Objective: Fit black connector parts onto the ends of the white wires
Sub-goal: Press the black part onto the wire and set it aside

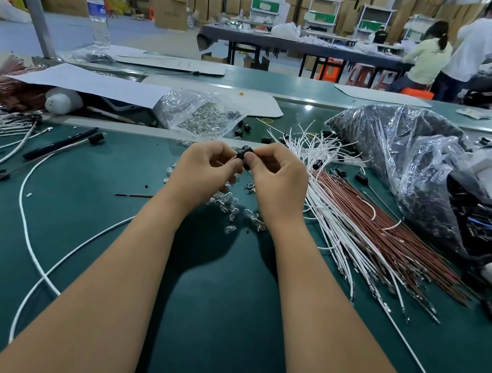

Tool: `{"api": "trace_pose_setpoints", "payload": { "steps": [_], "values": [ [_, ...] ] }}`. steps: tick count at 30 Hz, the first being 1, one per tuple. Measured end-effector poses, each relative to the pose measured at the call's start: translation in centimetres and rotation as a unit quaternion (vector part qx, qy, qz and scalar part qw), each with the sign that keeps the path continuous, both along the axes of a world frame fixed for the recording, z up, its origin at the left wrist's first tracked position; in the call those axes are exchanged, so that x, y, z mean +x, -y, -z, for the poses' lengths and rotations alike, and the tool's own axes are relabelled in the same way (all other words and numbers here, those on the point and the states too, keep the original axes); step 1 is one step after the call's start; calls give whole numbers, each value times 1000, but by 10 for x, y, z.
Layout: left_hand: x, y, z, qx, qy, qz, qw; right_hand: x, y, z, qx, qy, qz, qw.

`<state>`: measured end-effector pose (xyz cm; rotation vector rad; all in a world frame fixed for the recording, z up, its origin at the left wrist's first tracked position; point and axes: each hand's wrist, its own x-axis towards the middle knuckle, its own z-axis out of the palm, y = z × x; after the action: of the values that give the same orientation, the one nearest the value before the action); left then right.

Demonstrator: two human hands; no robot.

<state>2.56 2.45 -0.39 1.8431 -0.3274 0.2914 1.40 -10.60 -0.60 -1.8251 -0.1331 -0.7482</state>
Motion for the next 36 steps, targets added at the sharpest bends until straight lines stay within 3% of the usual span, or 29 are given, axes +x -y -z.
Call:
{"api": "trace_pose_setpoints", "payload": {
  "steps": [7,25,31,36],
  "values": [
    [-1,-2,0,13,28,-10,999,2,-6,-1,32,-75,-83,993],
    [6,-16,-1,147,88,-77,982,3,-9,-4,21,-61,-69,996],
    [7,-26,10,206,90,-139,965,4,8,-12,156,-43,-39,986],
    [4,-16,3,227,155,-69,959,2,3,-11,169,-71,-89,979]
  ]
}}
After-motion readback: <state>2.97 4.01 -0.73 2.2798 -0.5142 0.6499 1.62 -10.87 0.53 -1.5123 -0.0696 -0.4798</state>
